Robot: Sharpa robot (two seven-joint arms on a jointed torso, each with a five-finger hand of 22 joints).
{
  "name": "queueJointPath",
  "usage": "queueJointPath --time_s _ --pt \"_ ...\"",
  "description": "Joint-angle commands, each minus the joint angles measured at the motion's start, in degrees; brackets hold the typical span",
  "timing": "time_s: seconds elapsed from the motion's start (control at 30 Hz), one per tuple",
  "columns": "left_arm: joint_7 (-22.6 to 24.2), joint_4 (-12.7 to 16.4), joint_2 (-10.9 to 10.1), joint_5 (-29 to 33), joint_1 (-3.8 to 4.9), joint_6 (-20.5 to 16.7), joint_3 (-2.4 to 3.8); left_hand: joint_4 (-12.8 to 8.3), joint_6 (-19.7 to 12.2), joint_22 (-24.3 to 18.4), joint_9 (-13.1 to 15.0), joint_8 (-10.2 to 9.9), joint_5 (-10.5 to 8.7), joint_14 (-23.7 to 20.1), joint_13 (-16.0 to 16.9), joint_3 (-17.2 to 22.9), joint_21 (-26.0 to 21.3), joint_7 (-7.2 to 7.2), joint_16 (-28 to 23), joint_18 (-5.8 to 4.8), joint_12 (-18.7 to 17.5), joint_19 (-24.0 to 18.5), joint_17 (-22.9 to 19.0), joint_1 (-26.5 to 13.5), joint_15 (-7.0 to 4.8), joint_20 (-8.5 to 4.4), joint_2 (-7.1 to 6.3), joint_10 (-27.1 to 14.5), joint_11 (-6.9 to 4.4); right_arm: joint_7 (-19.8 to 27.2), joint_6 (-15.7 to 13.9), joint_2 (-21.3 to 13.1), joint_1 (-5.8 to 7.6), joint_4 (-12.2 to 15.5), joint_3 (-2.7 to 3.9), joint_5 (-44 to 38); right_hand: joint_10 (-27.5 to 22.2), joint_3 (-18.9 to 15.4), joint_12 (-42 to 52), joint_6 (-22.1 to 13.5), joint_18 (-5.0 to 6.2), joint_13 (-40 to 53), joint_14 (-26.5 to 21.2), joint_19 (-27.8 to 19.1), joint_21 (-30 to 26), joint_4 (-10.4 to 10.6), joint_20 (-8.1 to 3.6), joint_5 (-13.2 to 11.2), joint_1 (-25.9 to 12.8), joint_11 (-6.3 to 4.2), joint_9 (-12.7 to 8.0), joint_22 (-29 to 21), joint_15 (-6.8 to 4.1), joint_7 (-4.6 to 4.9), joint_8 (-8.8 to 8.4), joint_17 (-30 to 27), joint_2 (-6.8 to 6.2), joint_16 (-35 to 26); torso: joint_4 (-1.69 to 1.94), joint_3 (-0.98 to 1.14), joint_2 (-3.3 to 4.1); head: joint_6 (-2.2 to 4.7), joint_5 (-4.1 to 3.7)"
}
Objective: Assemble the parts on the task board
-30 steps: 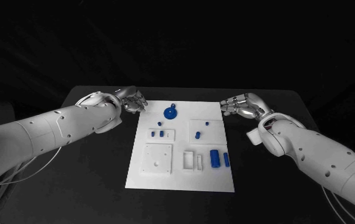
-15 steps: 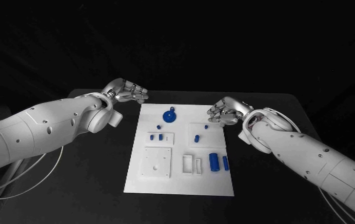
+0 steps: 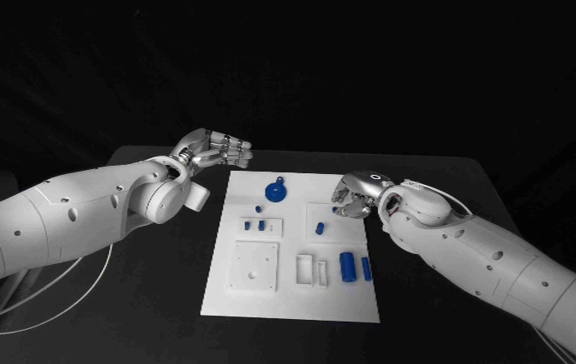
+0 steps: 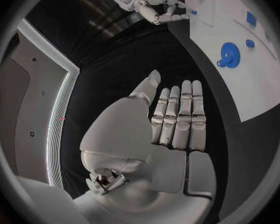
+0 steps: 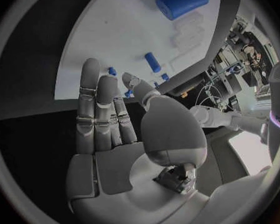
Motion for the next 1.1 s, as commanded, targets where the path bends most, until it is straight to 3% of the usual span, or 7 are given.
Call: queueJointPath --time_s 0.03,0.2,0.33,0.5,1.1 --pt "2.49 0.88 -0.1 1.88 0.23 -0.05 0.06 -0.12 -0.09 -1.17 -0.05 -0.17 0.29 -0.45 -0.05 -0.27 0.34 0.09 -0.34 0.12 -0.27 0.49 -0.07 -0.01 0.14 -0.07 0.5 -0.32 0.08 -3.13 3.08 0.37 0.21 -0.28 -0.46 -6.24 -0.36 -0.25 -0.12 -0.43 0.33 -0.01 -0.4 2.03 0.41 0.12 -0.02 -0.2 0.11 -0.04 -0.06 0.55 0.16 -0.01 -0.01 -0.22 -0.45 0.43 -0.02 0.1 0.07 0.1 0.03" --pt "2.68 1.65 -0.17 1.99 0.24 -0.26 0.06 -0.44 -0.05 -3.51 -0.05 -0.16 0.32 -0.5 -0.05 -0.57 0.47 0.05 -0.38 0.16 -0.27 0.92 -0.07 -0.06 0.16 -0.07 0.82 -0.36 0.08 -3.65 3.34 1.12 0.35 -1.02 -1.51 -7.37 -0.32 0.06 -0.13 -0.43 0.14 -0.01 -0.61 1.98 1.09 0.1 -0.01 -0.3 0.11 -0.02 -0.06 1.93 0.17 0.03 -0.02 -0.75 -0.32 0.99 -0.06 0.16 0.12 0.08 0.23" --pt "2.65 2.06 -0.22 2.03 0.25 -0.31 0.06 -0.53 -0.05 -3.94 -0.05 -0.16 0.32 -0.53 -0.05 -0.61 0.5 0.05 -0.37 0.13 -0.27 0.98 -0.07 -0.08 0.16 -0.07 0.83 -0.36 0.09 -3.65 3.29 1.57 0.38 -1.48 -1.96 -7.68 0.0 0.96 -0.13 -0.18 -0.6 -0.01 -0.66 1.96 1.48 0.08 -0.13 -0.72 0.01 -0.1 -0.05 2.73 0.17 0.06 -0.02 -0.85 -0.22 1.31 -0.04 0.19 0.11 -0.05 0.23" --pt "2.58 2.45 -0.23 2.05 0.26 -0.31 0.06 -0.53 -0.05 -3.94 -0.05 -0.16 0.32 -0.53 -0.05 -0.61 0.5 0.05 -0.37 0.13 -0.27 0.98 -0.07 -0.08 0.16 -0.07 0.83 -0.36 0.09 -3.44 2.45 2.39 0.39 -2.44 -2.39 -7.78 0.35 2.24 -0.13 0.14 -0.71 -0.01 -0.7 1.94 1.84 0.22 -0.3 -0.9 -0.44 -0.18 -0.04 3.59 0.03 0.15 -0.01 -0.81 -0.21 1.74 -0.11 0.21 0.14 0.04 0.44" --pt "2.15 3.02 -0.07 2.26 0.42 -0.02 0.07 -0.58 -0.08 -4.41 -0.04 -0.15 0.32 -0.52 -0.05 -0.57 0.57 0.05 -0.36 0.15 -0.27 1.11 -0.07 -0.17 0.15 -0.09 0.94 -0.26 0.06 -3.28 0.26 3.56 0.39 -3.43 -2.85 -7.59 1.36 4.47 -0.11 0.8 -0.68 0.01 -0.9 1.77 1.92 0.43 -0.44 -1.86 -0.67 -0.46 0.0 6.25 -0.15 -0.01 0.05 -0.89 0.21 2.57 -0.07 0.21 0.05 -0.35 0.44"
